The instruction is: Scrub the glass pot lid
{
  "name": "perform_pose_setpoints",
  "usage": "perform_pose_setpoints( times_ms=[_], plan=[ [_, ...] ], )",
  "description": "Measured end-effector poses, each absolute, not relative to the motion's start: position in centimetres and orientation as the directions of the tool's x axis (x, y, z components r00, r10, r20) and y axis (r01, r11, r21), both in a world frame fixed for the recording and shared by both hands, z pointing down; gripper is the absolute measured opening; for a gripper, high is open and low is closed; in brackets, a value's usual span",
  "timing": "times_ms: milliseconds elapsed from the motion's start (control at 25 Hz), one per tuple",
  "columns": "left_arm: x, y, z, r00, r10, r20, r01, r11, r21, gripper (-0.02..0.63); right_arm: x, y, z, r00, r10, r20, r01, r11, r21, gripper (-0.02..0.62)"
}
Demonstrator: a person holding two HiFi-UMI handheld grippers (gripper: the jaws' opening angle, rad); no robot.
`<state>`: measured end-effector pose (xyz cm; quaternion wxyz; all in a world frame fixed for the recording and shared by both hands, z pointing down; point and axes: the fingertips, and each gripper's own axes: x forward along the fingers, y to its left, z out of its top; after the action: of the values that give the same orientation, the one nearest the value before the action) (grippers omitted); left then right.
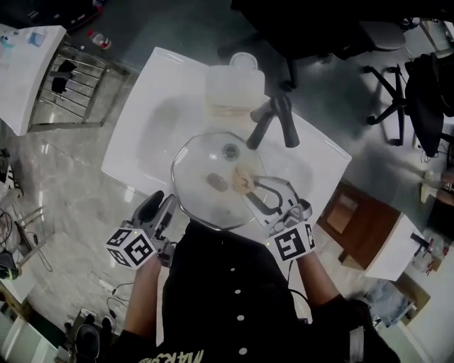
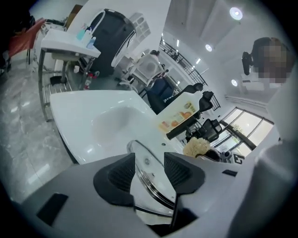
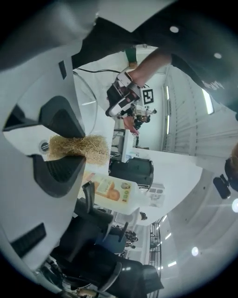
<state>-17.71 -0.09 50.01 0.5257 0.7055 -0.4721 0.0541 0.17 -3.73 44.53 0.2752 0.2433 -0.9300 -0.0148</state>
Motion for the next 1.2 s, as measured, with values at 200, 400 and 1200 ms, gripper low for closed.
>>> perform_pose_setpoints(
  times_ms=[200,400,1200],
  plan=[
    [-16.4,-0.2,53.1,0.577,-0.492,0.652,-0.729,0.05,0.683,0.262,-0.4,-5.0,49.6,-0.673,-0.444,0.592,-0.37,0.895,0.25,0.132],
    [-15.2,0.9,54.6,0.611,-0.386,0.691,-0.711,0.115,0.693,0.262,-0.9,-6.1,54.5,-0.602,-0.436,0.669,-0.265,0.9,0.347,0.132],
    [-14.3,1.0,55.6,0.626,-0.325,0.709,-0.7,0.168,0.694,0.135,-7.2,-9.6,63.5,-0.51,-0.388,0.768,0.038,0.881,0.471,0.132]
  ],
)
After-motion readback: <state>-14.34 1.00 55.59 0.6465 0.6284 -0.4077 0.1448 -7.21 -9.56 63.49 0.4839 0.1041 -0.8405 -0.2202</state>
